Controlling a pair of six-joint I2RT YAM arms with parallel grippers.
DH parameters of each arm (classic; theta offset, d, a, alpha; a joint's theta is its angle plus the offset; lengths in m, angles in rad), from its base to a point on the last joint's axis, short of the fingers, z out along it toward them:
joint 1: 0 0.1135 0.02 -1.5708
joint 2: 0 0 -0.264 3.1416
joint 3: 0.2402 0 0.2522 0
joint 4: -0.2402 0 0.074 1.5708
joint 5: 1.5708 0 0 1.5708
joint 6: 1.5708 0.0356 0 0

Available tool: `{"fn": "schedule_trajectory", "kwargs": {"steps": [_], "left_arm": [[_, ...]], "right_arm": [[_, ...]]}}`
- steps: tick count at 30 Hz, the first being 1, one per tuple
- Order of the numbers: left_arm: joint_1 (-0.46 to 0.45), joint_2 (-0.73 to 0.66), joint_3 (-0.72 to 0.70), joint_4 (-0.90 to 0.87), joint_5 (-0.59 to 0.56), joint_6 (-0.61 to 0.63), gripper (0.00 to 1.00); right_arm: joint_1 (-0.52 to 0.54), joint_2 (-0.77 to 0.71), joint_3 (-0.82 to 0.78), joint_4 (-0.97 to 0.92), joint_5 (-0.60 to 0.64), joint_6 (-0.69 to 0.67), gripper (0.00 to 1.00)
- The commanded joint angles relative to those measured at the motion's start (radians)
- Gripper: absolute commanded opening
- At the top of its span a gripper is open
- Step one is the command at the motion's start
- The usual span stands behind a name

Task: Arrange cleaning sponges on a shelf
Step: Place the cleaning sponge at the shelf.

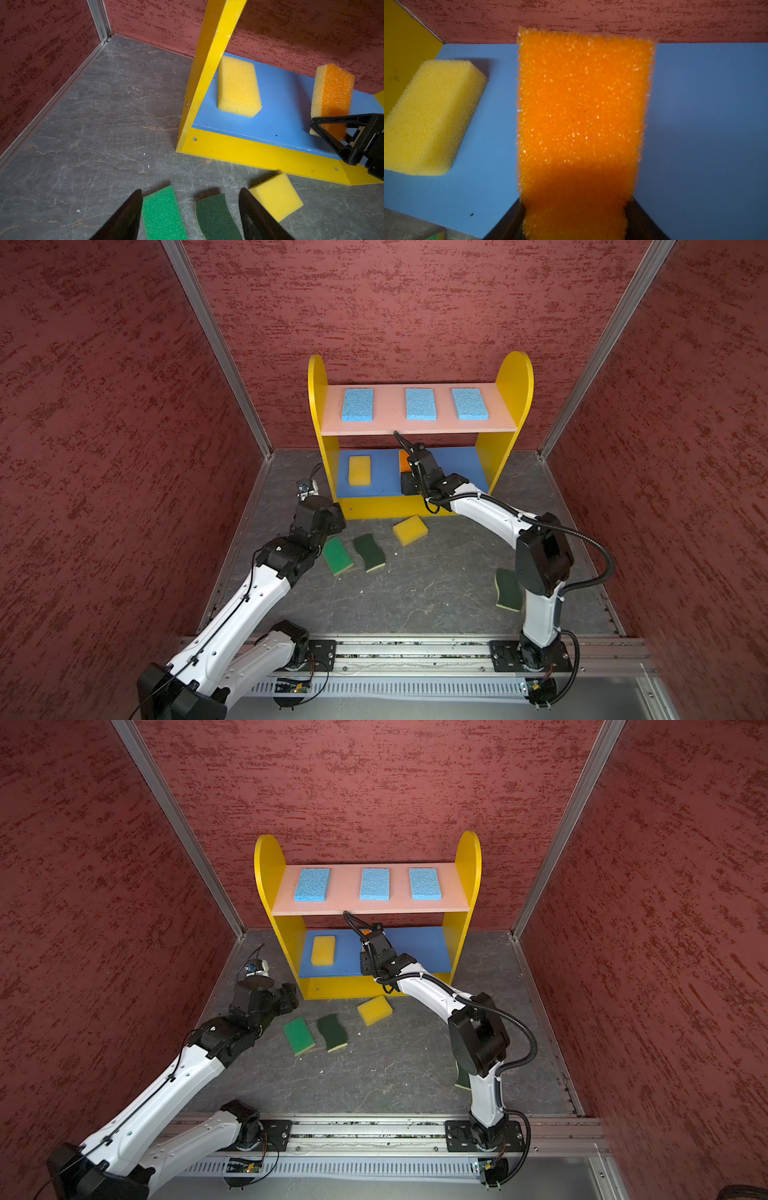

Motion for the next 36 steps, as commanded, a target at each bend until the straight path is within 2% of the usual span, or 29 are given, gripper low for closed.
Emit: {"fn": "schedule_trajectory", "kwargs": {"steps": [1, 25, 36], "left_arm": [[0.008, 0.008, 0.03, 0.02, 0.01, 0.02, 0.73], [0.012, 0.04, 0.024, 0.038, 0.024, 0.002, 0.73], [0.011, 0.041, 0.017, 0.035, 0.019, -0.001, 0.73]], "right_arm": [[-0.031, 0.03, 0.038, -0.027, 0.037, 0.024, 0.63], [-0.036, 0.032, 0.049, -0.081, 0.006, 0.044, 0.68], [-0.035, 0.025, 0.048, -0.081, -0.045, 0.048, 0.71]]}}
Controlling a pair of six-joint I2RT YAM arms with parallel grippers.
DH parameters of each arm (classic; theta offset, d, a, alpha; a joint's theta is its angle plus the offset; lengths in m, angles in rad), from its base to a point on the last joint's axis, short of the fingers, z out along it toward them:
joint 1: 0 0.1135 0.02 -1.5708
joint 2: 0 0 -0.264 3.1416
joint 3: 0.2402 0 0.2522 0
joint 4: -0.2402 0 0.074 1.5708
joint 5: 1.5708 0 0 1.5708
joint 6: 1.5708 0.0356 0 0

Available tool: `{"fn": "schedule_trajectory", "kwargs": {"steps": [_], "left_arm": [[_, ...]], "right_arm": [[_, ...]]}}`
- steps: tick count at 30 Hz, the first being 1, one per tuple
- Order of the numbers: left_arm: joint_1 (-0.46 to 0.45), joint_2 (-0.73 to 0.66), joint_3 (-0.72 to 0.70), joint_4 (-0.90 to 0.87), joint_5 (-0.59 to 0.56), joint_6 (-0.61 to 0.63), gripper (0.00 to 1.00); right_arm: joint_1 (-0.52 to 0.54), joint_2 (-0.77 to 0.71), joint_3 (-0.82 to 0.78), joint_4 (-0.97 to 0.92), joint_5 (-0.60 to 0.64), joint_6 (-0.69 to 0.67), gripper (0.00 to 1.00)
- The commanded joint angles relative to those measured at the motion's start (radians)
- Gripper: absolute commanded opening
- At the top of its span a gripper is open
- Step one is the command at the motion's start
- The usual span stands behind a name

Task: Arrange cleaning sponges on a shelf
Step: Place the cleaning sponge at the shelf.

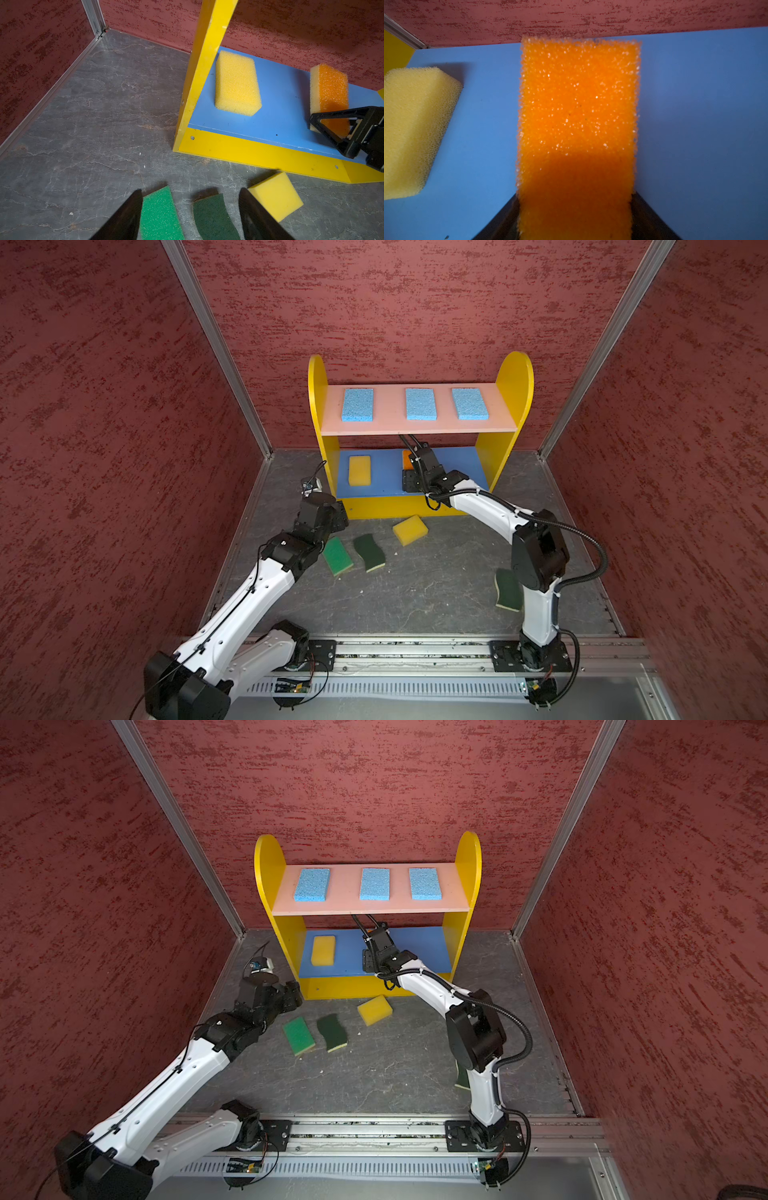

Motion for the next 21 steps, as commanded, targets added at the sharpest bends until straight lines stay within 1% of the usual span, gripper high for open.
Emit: {"fn": "schedule_trajectory", "kwargs": {"steps": [1, 6, 12, 21], "left_arm": [[0.006, -0.002, 0.005, 0.02, 0.0, 0.0, 0.73], [0.007, -0.002, 0.002, 0.02, 0.0, -0.006, 0.73], [0.006, -0.004, 0.002, 0.017, 0.0, -0.006, 0.73], [0.006, -0.03, -0.003, -0.001, -0.006, -0.012, 0.73]], "right_arm": [[-0.01, -0.002, 0.022, -0.051, -0.04, 0.013, 0.71], [-0.009, -0.01, 0.02, -0.057, -0.038, 0.013, 0.74], [-0.01, -0.019, 0.019, -0.058, -0.054, 0.018, 0.81], [-0.008, -0.032, 0.011, -0.057, -0.079, 0.041, 0.8]]}}
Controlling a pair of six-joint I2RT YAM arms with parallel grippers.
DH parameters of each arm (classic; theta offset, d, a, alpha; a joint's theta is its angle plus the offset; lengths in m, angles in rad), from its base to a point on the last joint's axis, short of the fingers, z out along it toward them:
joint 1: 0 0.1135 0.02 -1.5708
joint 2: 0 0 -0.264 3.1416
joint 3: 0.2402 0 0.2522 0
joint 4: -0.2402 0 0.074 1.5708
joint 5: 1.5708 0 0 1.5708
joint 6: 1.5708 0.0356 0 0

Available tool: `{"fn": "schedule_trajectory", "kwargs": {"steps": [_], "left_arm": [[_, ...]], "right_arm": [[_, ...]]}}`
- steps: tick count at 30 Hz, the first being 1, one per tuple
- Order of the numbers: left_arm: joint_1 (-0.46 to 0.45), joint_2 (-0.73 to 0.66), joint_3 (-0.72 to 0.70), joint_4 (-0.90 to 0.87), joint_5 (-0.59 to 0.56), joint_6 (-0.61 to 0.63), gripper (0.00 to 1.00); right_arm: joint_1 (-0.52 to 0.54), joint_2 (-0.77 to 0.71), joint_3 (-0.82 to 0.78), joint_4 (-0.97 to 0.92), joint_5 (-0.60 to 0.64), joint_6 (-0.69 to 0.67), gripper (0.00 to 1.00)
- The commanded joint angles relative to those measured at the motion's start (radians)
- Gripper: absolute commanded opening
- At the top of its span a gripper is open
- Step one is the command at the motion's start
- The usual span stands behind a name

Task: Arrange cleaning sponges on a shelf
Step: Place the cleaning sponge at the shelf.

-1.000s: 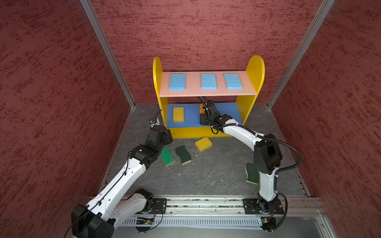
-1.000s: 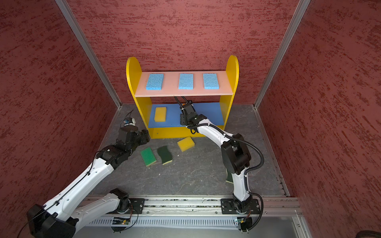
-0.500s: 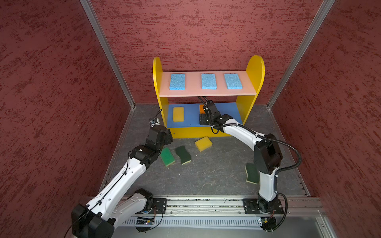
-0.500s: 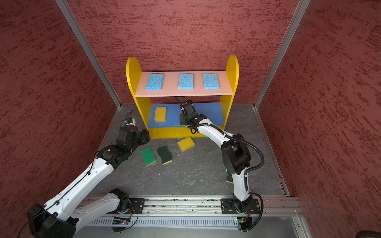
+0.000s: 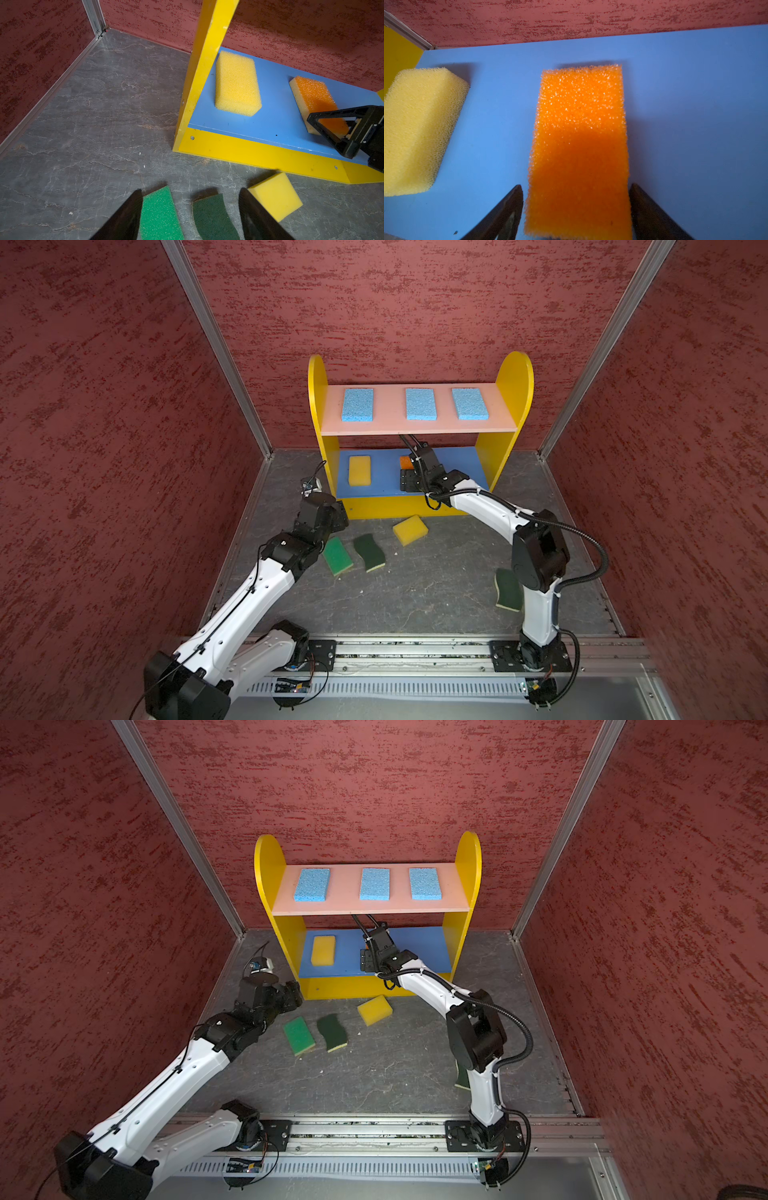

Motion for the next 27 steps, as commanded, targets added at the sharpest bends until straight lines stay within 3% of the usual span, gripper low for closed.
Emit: {"fn": "schedule_trajectory", "kwargs": {"steps": [1, 27], "left_arm": [[0.006, -0.027, -0.004, -0.001, -0.006, -0.005, 0.73], [0.001, -0.111, -0.036, -0.046, 0.018, -0.048, 0.74]], "right_arm": [[-0.007, -0.031, 0.005, -0.055, -0.057, 0.031, 0.8], [0.02, -0.206, -0.126, -0.066, -0.024, 0.087, 0.84]]}}
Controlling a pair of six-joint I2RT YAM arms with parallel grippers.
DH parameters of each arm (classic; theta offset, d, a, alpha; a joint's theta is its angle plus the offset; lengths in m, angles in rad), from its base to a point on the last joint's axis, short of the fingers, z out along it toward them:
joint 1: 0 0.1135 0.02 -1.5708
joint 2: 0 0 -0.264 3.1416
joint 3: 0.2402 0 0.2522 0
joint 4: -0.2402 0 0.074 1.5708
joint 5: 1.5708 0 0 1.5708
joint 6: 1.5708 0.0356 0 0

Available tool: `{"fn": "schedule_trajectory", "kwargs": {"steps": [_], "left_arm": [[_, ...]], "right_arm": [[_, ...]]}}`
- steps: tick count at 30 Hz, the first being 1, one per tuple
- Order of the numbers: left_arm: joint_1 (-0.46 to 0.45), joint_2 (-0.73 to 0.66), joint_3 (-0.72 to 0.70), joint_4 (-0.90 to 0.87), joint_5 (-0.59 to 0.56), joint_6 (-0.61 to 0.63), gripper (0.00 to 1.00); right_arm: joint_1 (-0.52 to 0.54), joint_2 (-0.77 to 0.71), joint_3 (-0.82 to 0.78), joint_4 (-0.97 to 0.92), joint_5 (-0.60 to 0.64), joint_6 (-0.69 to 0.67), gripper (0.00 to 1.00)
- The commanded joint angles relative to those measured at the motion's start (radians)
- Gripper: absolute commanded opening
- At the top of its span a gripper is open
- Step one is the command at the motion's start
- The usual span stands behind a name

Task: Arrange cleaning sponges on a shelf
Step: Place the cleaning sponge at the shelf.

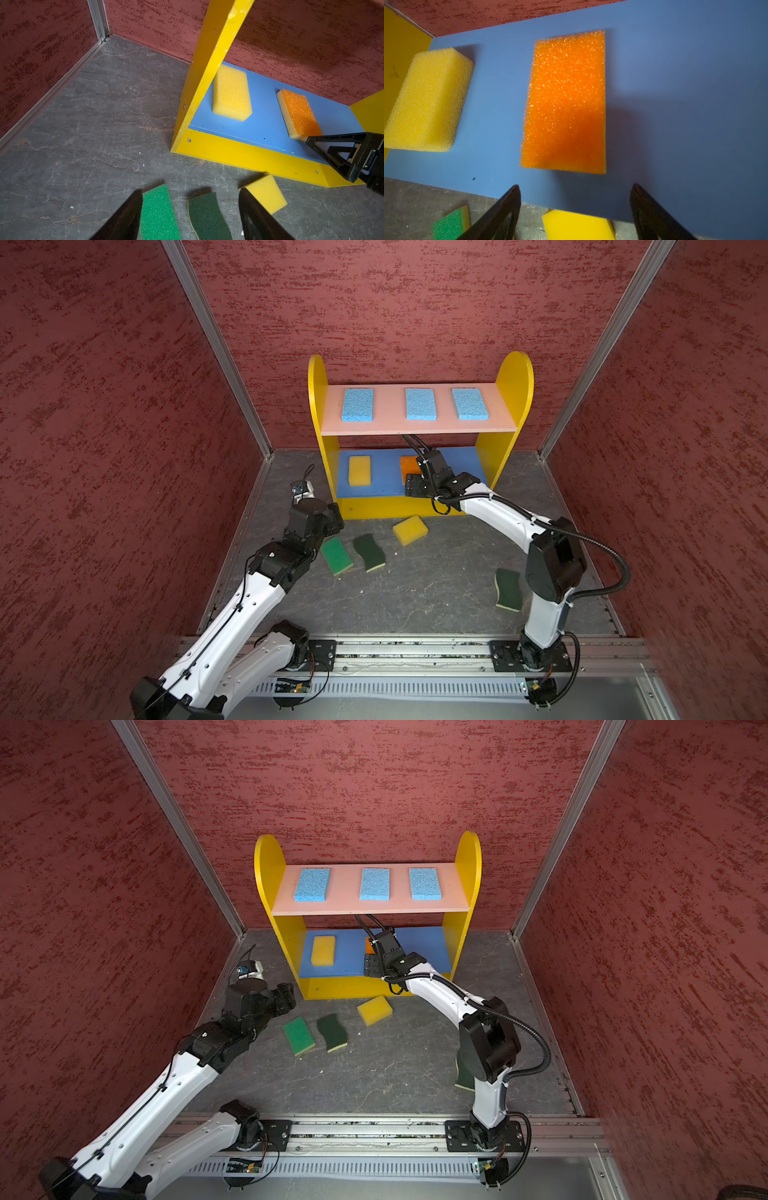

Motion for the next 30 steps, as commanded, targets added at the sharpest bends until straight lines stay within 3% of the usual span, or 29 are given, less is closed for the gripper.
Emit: {"fn": "schedule_trajectory", "kwargs": {"steps": [1, 19, 30], "left_arm": [[-0.002, -0.008, -0.022, -0.015, 0.011, -0.01, 0.73], [-0.09, -0.02, -0.067, -0.055, -0.033, -0.05, 0.74], [-0.122, -0.019, -0.097, -0.059, -0.019, -0.085, 0.74]], "right_arm": [[0.017, -0.079, -0.026, 0.012, 0.016, 0.031, 0.85], [0.123, -0.348, -0.444, 0.155, -0.016, 0.231, 0.86], [0.19, -0.277, -0.554, 0.251, -0.022, 0.508, 0.85]]}}
